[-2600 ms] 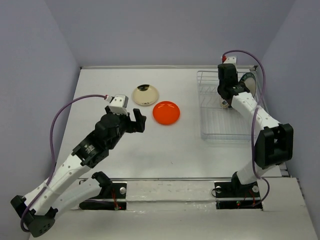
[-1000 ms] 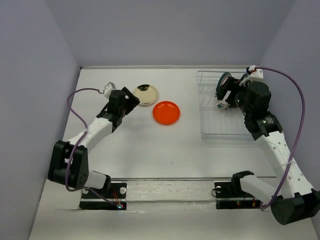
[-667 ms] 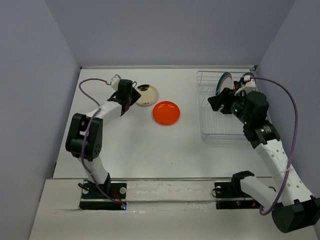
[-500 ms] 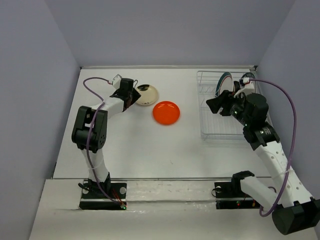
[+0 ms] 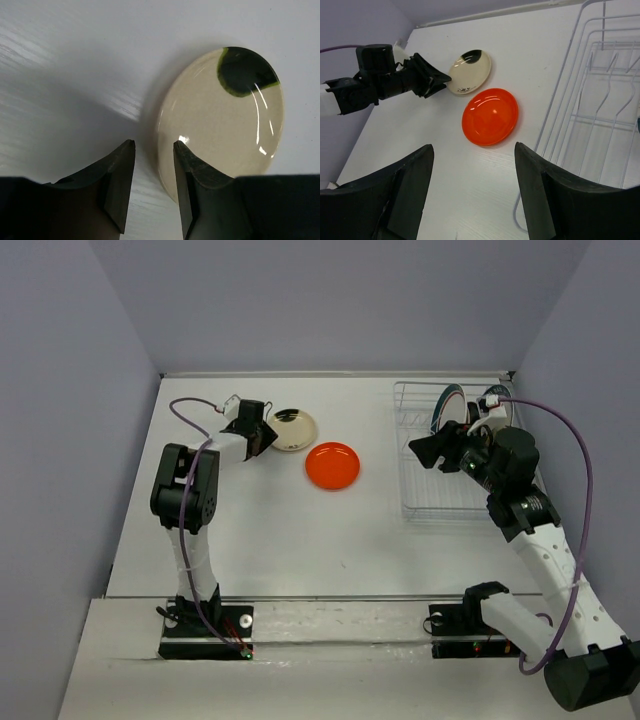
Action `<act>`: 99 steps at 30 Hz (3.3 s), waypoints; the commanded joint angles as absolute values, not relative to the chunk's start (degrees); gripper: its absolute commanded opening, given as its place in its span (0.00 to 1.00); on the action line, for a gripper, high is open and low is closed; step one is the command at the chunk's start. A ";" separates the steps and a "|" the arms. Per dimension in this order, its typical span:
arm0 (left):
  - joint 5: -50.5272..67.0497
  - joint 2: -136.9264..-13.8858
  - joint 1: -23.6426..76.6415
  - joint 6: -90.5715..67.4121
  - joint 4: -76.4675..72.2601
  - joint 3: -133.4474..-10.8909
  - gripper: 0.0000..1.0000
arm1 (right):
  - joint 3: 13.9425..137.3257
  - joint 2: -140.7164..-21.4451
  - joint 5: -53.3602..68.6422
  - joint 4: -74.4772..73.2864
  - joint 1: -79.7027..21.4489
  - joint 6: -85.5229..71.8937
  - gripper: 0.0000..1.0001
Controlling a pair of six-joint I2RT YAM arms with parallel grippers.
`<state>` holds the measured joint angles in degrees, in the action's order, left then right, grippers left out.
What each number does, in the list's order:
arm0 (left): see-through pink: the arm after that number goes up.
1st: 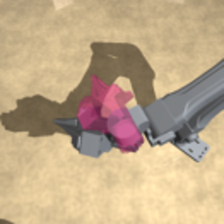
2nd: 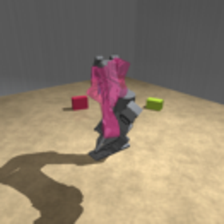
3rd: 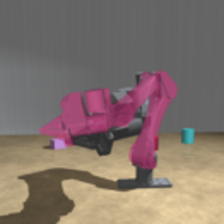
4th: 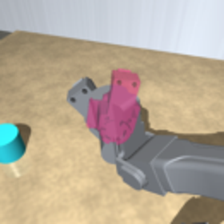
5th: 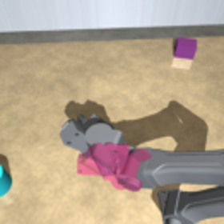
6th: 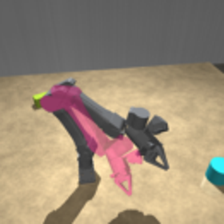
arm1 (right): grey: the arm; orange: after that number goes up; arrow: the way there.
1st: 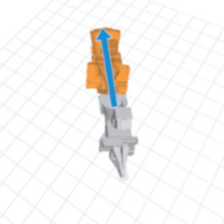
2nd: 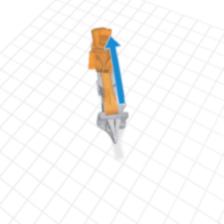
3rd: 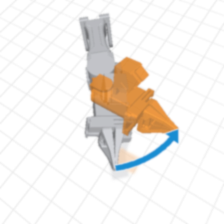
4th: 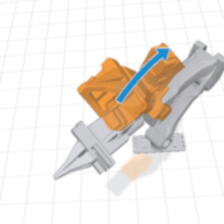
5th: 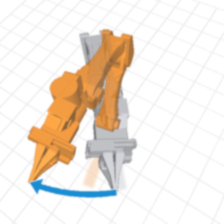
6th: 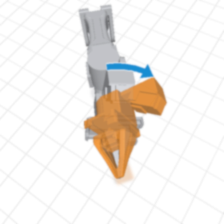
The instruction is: Load the plates into the dish rack
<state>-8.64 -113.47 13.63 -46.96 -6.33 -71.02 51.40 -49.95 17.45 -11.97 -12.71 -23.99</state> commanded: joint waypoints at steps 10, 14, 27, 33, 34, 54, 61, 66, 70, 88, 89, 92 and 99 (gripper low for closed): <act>-4.39 -116.28 13.27 -51.06 -16.96 -69.00 0.26 | 50.45 -49.83 19.60 -8.88 -12.74 -25.14 0.71; -4.74 -114.88 12.84 -52.21 -20.38 -66.80 0.06 | 50.01 -50.36 19.69 -8.88 -12.74 -25.22 0.71; -8.79 -91.51 11.34 -49.75 -26.98 -56.61 0.06 | 54.04 -58.70 20.48 -4.66 -20.64 -26.81 0.86; -4.75 -78.43 16.59 -48.08 -26.98 -50.20 0.06 | 60.54 -66.87 17.40 -4.75 -26.89 -25.84 0.88; -4.31 -77.18 17.66 -47.73 -26.98 -49.40 0.06 | 61.17 -67.58 17.14 -4.75 -26.89 -25.84 0.89; 12.48 -68.73 31.90 -43.07 -24.70 -51.94 0.06 | 65.48 -70.84 9.85 -7.56 -26.89 -24.17 0.59; 11.17 -67.24 32.87 -40.26 -21.37 -52.64 0.25 | 65.74 -70.23 1.70 -7.03 -26.89 -24.08 0.07; 2.73 -62.07 32.96 -36.48 -14.68 -49.67 0.84 | 68.46 -68.65 -5.35 -11.07 -20.49 -21.01 0.07; 2.11 -58.19 33.05 -35.42 -13.36 -45.10 0.93 | 71.62 -70.47 -18.57 -14.06 -16.88 -15.31 0.07; -4.04 -55.89 33.75 -37.88 -19.16 -30.06 0.94 | 82.96 -88.94 -44.21 -17.31 -16.35 5.53 0.07; -4.39 -56.07 33.75 -37.97 -19.33 -29.97 0.94 | 83.14 -89.38 -44.82 -17.31 -16.35 5.97 0.07; -5.18 -56.78 33.75 -38.06 -20.21 -29.80 0.94 | 83.15 -90.17 -45.09 -17.31 -16.35 6.77 0.07; -7.64 -58.44 33.75 -38.06 -20.48 -30.59 0.92 | 81.13 -92.11 -41.31 -15.29 -15.73 5.72 0.07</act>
<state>-4.38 -57.74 33.43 -38.35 -16.93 -30.22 79.57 -91.31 -42.02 -19.07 -16.10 5.74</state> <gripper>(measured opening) 0.919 0.126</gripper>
